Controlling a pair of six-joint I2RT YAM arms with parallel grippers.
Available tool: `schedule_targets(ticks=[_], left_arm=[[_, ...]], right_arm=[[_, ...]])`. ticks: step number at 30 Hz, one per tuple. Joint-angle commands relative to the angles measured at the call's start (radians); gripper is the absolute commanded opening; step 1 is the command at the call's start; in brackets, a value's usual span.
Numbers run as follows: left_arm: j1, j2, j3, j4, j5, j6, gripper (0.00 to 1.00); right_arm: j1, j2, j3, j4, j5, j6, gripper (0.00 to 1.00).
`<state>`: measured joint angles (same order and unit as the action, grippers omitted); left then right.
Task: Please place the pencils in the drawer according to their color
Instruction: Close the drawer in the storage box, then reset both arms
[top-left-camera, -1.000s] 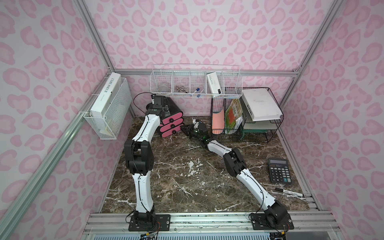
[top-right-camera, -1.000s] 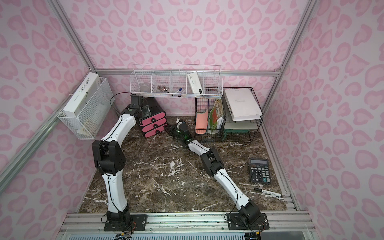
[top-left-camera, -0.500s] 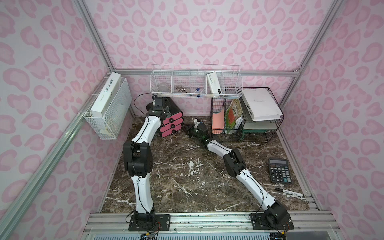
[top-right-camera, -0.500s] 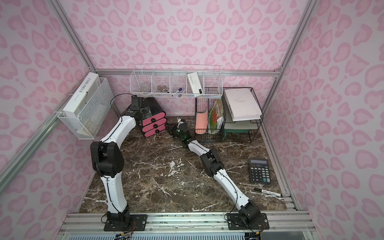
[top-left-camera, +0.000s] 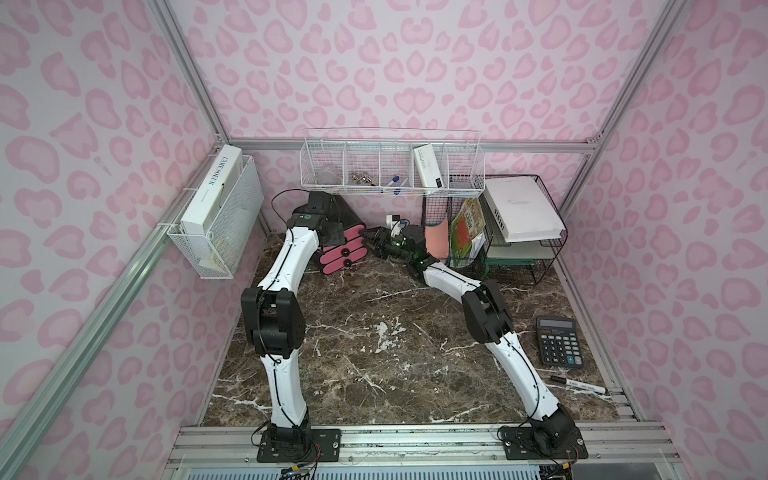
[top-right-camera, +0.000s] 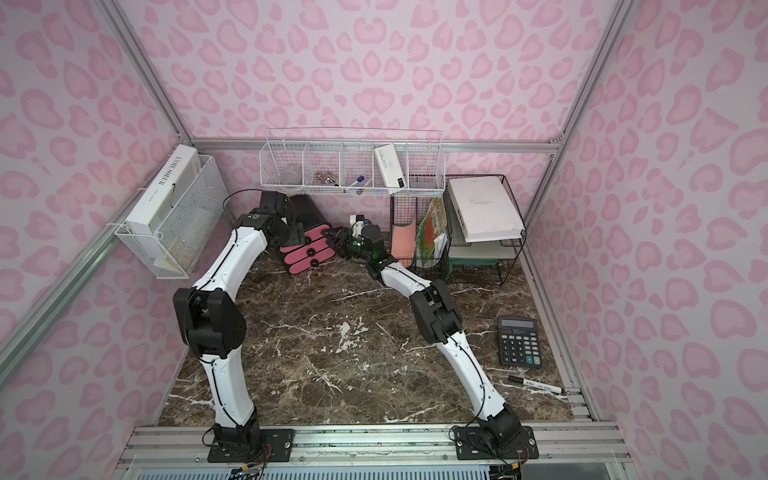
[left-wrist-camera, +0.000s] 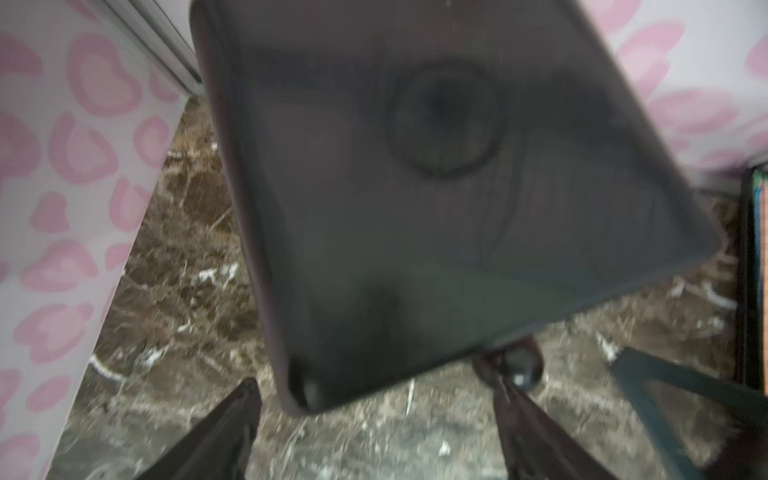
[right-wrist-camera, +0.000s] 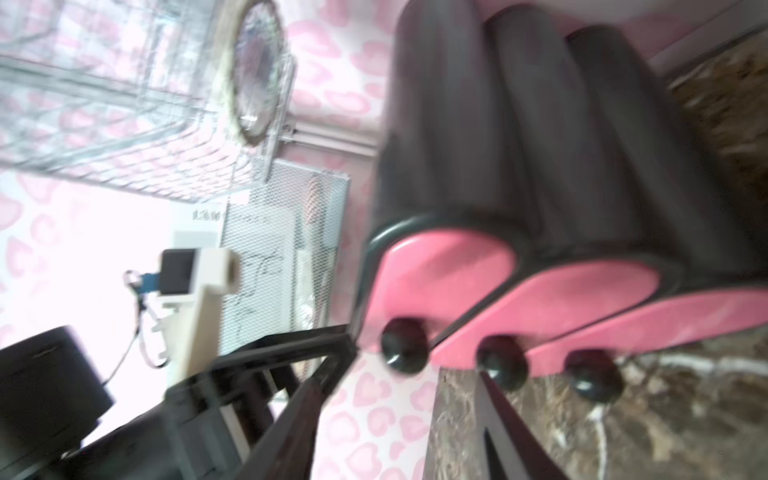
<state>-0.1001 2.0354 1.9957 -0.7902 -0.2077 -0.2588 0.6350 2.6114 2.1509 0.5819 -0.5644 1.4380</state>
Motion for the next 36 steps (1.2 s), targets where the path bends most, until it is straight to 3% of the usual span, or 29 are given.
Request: schedule_targets(ticks=[1, 5, 9, 13, 14, 16, 19, 23, 30, 33, 36], left_arm=[[0.001, -0.060, 0.011, -0.070, 0.027, 0.024, 0.90], [-0.001, -0.164, -0.025, -0.058, 0.098, 0.042, 0.92], [-0.006, -0.318, -0.167, 0.051, 0.172, 0.053, 0.98], [-0.021, -0.501, -0.350, 0.188, 0.204, 0.026, 0.98], [-0.026, -0.542, -0.383, 0.203, 0.207, 0.024, 0.98], [-0.034, -0.606, -0.442, 0.232, 0.210, 0.024, 0.98], [-0.045, -0.704, -0.532, 0.288, 0.199, 0.025, 0.99], [-0.051, -0.815, -0.715, 0.394, 0.159, 0.084, 0.99], [-0.052, -0.902, -1.005, 0.616, 0.099, 0.205, 0.99], [-0.052, -0.848, -1.049, 0.621, 0.086, 0.257, 0.99], [-0.050, -0.756, -1.034, 0.555, 0.020, 0.230, 0.99]], right_arm=[[0.003, -0.135, -0.175, 0.076, -0.053, -0.088, 0.58], [-0.006, -0.351, -0.405, 0.031, -0.051, -0.197, 0.65], [-0.031, -0.571, -0.614, -0.067, -0.025, -0.338, 0.71], [-0.093, -0.804, -0.780, -0.218, 0.031, -0.491, 0.87], [-0.111, -0.859, -0.832, -0.263, 0.044, -0.533, 0.98], [-0.149, -0.955, -0.875, -0.361, 0.087, -0.617, 0.99], [-0.208, -1.086, -0.912, -0.510, 0.183, -0.747, 0.99], [-0.291, -1.243, -0.982, -0.645, 0.462, -0.883, 0.99], [-0.562, -1.453, -1.315, -0.413, 0.671, -0.977, 0.99], [-0.641, -1.446, -1.414, -0.307, 0.714, -1.032, 0.99], [-0.676, -1.390, -1.484, -0.206, 0.740, -1.082, 0.99]])
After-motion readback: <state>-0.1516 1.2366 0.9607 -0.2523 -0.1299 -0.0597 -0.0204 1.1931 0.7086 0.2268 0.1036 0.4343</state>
